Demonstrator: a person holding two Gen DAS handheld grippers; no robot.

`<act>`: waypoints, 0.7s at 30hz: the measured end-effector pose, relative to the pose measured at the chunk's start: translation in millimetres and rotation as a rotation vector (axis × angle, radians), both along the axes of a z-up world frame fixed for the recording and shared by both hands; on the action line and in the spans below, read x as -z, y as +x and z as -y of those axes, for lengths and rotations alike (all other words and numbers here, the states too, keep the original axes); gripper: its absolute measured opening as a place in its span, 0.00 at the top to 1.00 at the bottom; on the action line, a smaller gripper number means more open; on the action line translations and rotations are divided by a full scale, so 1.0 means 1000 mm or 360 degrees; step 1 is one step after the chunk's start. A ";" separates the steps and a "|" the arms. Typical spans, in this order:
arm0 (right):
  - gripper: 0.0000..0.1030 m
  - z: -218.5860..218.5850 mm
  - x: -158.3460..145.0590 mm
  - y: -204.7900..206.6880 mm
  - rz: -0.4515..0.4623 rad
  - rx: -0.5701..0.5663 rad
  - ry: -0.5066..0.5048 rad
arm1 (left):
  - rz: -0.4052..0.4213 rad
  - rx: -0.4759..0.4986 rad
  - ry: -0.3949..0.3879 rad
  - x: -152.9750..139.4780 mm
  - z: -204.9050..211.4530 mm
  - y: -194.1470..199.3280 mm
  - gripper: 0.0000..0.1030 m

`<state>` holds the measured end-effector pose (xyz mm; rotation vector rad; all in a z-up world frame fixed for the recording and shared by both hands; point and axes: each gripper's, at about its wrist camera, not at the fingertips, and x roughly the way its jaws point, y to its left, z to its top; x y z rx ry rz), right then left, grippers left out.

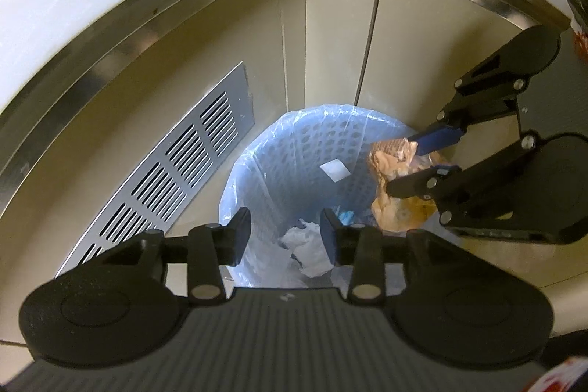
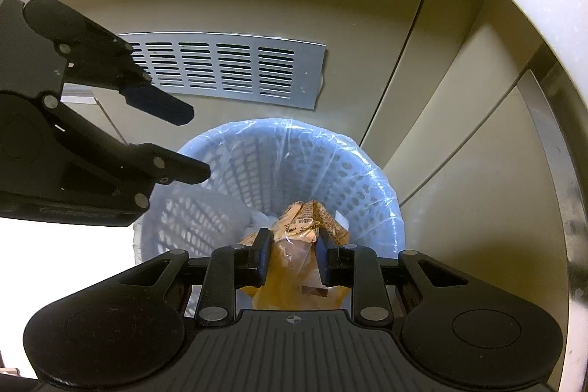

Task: Collect trash
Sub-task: 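Open the left tool to drop the tissue while the right tool drops the bag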

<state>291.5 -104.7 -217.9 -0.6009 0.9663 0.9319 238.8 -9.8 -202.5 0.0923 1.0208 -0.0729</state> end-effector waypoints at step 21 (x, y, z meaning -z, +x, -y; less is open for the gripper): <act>0.43 0.000 -0.003 0.001 0.0000 0.0016 0.0032 | 0.0018 -0.0057 -0.0004 -0.004 -0.002 -0.005 0.64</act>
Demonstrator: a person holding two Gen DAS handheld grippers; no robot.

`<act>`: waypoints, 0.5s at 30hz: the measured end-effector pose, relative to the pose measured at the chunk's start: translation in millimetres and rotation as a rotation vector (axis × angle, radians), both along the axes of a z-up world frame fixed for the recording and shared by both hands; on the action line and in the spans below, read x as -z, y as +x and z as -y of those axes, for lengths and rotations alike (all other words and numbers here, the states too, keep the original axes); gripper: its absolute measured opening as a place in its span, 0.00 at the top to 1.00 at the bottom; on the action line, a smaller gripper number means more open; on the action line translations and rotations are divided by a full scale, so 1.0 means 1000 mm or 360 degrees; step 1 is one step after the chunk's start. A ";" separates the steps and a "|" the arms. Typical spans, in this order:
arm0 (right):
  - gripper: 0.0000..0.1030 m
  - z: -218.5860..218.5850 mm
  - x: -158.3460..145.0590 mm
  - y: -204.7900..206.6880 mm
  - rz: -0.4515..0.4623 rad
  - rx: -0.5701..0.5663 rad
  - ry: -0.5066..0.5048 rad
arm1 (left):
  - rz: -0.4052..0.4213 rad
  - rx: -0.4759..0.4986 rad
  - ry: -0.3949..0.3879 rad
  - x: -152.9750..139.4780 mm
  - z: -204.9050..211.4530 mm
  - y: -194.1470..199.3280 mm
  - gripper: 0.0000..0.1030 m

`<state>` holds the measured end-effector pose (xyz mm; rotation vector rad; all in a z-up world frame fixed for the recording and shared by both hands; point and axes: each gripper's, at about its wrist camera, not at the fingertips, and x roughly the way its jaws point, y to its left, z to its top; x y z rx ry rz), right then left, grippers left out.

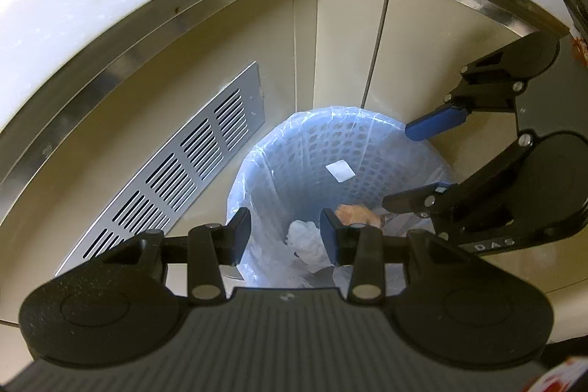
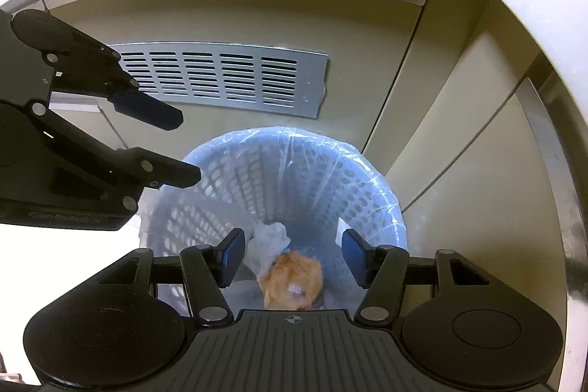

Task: Collect trash
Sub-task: 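Open the left tool to drop the tissue while the right tool drops the bag, then move both open tools back up to the counter by the sink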

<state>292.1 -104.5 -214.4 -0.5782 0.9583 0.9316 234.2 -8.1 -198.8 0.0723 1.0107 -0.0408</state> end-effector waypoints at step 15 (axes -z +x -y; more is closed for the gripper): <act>0.43 -0.002 -0.036 -0.011 0.0073 -0.0001 0.0057 | 0.0114 -0.0077 -0.0004 -0.028 -0.004 -0.011 0.64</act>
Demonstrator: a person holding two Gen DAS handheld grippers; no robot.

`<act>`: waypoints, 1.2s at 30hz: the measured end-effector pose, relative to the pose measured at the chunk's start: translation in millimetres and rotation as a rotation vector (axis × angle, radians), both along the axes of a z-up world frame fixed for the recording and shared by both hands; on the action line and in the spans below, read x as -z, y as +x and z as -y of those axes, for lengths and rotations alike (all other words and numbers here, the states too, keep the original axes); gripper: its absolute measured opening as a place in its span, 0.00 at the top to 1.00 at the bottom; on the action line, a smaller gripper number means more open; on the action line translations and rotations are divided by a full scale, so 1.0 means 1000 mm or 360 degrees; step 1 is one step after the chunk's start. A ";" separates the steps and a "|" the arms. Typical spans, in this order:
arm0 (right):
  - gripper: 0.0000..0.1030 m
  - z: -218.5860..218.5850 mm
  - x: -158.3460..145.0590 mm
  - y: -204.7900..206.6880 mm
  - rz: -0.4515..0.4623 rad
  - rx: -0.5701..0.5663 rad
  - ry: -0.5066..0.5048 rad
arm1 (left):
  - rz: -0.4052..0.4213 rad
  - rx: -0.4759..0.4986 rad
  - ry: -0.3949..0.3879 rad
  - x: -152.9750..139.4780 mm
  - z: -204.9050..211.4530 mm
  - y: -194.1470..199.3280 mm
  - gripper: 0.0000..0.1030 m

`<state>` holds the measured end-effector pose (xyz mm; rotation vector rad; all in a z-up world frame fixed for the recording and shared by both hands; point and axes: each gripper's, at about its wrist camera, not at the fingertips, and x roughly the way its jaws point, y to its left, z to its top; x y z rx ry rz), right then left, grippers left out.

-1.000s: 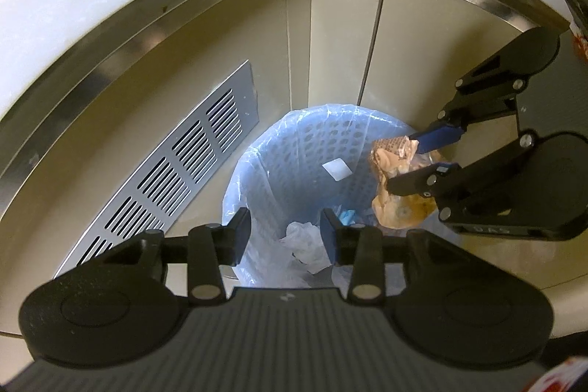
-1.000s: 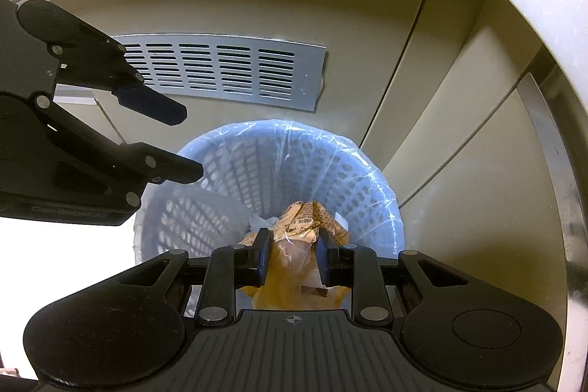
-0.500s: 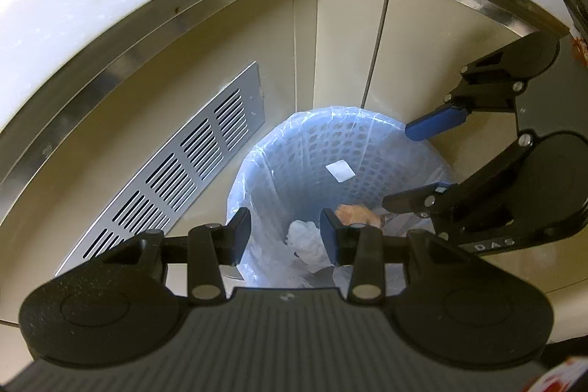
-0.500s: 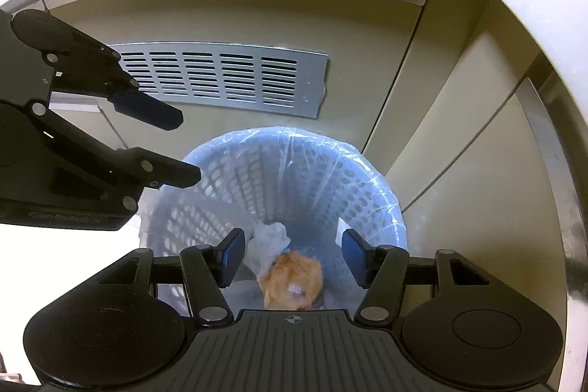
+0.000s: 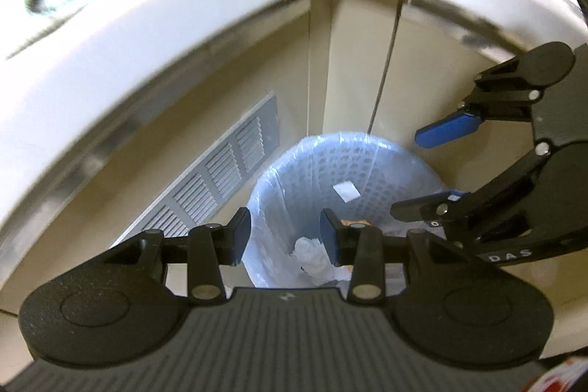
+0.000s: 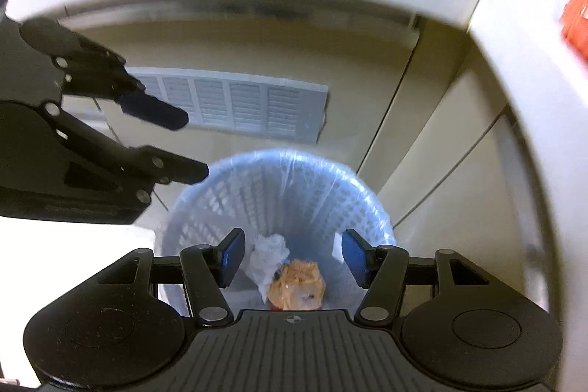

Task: Collect trash
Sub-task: 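Move both open tools back up to the counter by the sink, then grasp the orange mesh bag with the right tool while the left tool grasps the green plastic bag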

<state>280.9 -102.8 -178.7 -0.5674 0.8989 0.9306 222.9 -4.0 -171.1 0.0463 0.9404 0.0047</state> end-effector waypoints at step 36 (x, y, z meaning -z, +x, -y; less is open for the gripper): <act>0.32 0.080 -0.172 0.077 0.0451 0.0611 0.0552 | 0.0535 -0.0478 -0.0049 -0.156 -0.018 0.008 0.38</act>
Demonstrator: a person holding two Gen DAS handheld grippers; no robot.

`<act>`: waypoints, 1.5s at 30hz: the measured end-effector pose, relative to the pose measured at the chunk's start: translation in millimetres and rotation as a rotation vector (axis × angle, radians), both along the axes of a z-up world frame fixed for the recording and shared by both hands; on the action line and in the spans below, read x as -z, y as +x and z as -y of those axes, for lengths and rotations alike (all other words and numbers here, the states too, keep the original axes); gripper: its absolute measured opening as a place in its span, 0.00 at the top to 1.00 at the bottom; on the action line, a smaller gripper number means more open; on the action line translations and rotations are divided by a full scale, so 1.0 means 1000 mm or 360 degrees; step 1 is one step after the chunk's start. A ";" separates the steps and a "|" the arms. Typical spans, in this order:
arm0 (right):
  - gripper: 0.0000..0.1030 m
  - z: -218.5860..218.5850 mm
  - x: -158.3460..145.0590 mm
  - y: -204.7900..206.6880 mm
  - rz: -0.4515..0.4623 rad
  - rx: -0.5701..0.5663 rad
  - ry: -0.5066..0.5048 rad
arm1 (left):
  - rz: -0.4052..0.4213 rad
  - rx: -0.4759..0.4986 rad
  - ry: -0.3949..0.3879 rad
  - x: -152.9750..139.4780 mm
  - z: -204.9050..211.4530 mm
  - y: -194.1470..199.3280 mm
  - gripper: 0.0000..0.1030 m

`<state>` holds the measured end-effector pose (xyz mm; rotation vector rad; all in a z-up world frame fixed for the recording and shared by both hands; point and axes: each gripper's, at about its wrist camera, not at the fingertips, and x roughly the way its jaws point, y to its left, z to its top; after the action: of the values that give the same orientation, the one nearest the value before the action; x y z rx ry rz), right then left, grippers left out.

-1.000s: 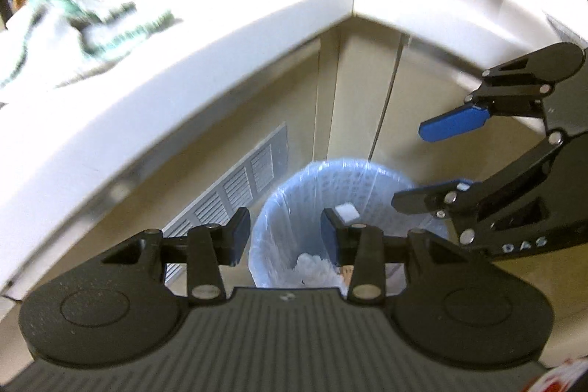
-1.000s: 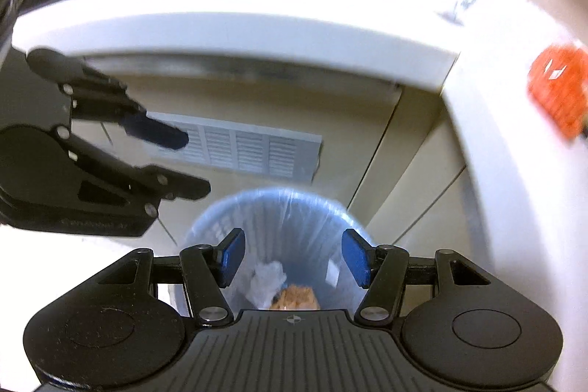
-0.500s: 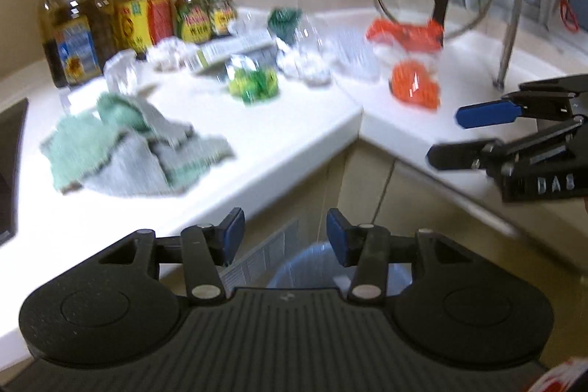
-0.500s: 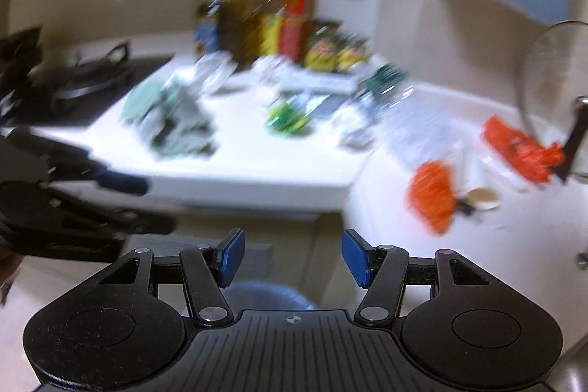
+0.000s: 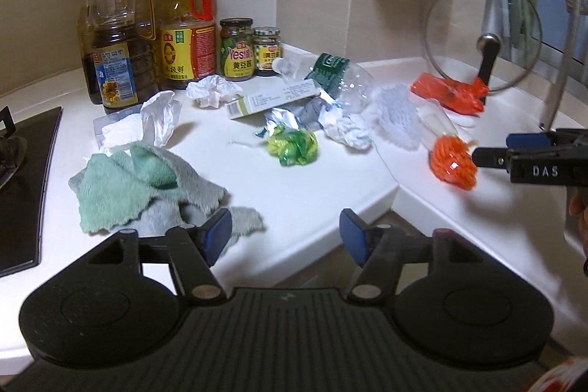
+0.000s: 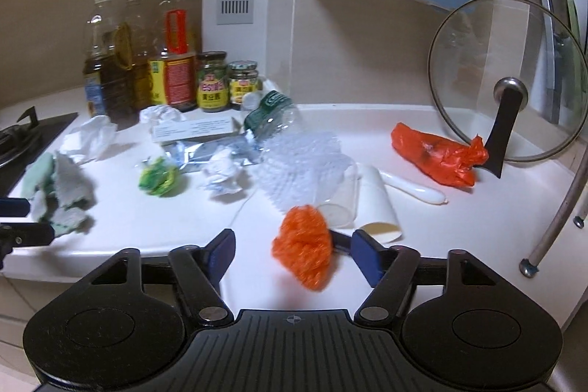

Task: Collect trash
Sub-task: 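Grasp the orange mesh bag with the right tool while the left tool grasps the green plastic bag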

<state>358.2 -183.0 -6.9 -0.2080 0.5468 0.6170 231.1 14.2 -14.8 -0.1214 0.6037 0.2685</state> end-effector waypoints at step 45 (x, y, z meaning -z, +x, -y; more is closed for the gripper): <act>0.69 -0.018 0.026 0.057 -0.0103 -0.0079 -0.0023 | -0.0161 -0.0036 0.0277 0.048 -0.004 0.160 0.52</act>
<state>414.9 -165.5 -32.4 -0.2165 0.6099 0.6702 391.4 17.8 -63.2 0.0533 0.6768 0.3494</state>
